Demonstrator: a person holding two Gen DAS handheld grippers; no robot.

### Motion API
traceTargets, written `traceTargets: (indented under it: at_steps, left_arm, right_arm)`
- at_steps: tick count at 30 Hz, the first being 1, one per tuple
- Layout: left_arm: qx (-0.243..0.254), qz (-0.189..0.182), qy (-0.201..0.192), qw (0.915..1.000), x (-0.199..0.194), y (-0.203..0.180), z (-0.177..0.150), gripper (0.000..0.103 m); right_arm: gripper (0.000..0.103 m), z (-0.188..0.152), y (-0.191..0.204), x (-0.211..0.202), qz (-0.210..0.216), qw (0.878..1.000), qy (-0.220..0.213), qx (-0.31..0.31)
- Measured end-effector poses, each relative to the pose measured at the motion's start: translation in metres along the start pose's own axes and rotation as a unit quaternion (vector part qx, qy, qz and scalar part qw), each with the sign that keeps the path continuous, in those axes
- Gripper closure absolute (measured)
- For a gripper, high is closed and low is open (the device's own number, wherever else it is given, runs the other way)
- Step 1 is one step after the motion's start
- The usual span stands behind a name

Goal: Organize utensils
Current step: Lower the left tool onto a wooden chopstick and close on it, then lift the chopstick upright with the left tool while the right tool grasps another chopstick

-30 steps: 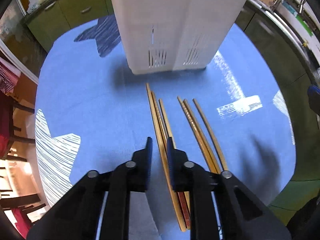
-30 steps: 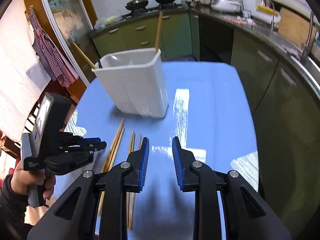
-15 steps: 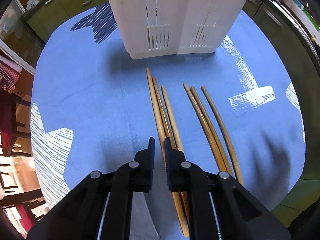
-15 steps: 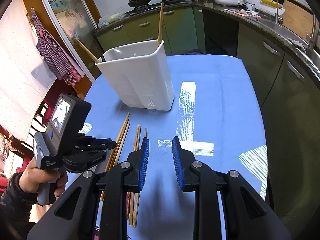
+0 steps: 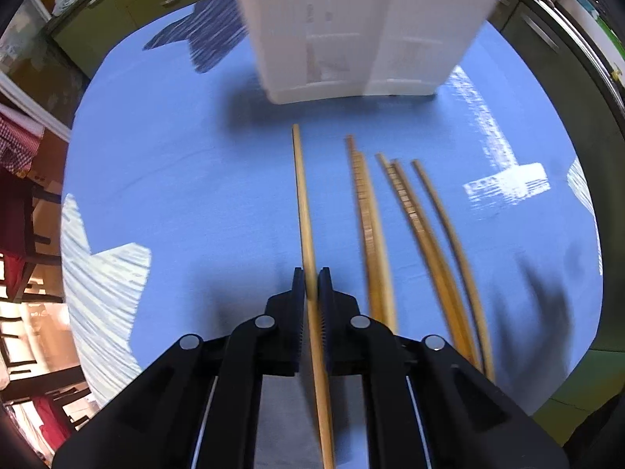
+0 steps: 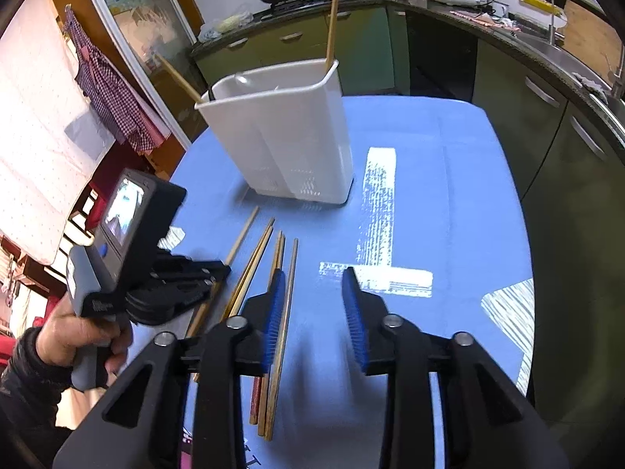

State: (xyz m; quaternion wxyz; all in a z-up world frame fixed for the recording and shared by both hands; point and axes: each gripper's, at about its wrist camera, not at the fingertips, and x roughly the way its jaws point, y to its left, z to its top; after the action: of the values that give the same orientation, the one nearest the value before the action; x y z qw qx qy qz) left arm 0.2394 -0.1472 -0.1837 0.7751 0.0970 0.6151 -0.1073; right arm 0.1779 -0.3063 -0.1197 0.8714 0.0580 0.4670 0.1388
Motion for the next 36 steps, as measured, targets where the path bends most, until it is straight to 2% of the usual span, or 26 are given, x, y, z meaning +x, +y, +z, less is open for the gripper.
traceTargets:
  at_steps: [5,9,12,15,28,36]
  left_arm:
    - [-0.003,-0.009,-0.007,0.9999,-0.004,0.009,-0.007,0.096]
    - [-0.001,-0.016,-0.027,0.9995,-0.018,0.017,-0.016,0.096]
    - [-0.002,-0.020,-0.046,0.9988,-0.029,0.010,-0.019,0.096]
    - [-0.001,-0.025,-0.066,0.9975,-0.046,0.008,-0.026,0.096]
    - [0.009,-0.036,-0.138,0.9898,-0.100,0.027,-0.047,0.096]
    - [0.018,-0.041,-0.160,0.9860,-0.121,0.027,-0.062,0.097]
  right_arm:
    - [0.071,-0.004,0.011,0.022,-0.003,0.999,0.029,-0.017]
    - [0.072,-0.010,0.017,0.053,-0.007,0.997,0.071,-0.026]
    - [0.085,-0.015,0.020,0.075,-0.014,0.995,0.097,-0.034]
    - [0.087,-0.015,0.022,0.089,-0.012,0.993,0.112,-0.035]
    - [0.088,-0.005,0.034,0.122,-0.030,0.989,0.137,-0.046]
    - [0.088,-0.002,0.043,0.142,-0.047,0.986,0.150,-0.052]
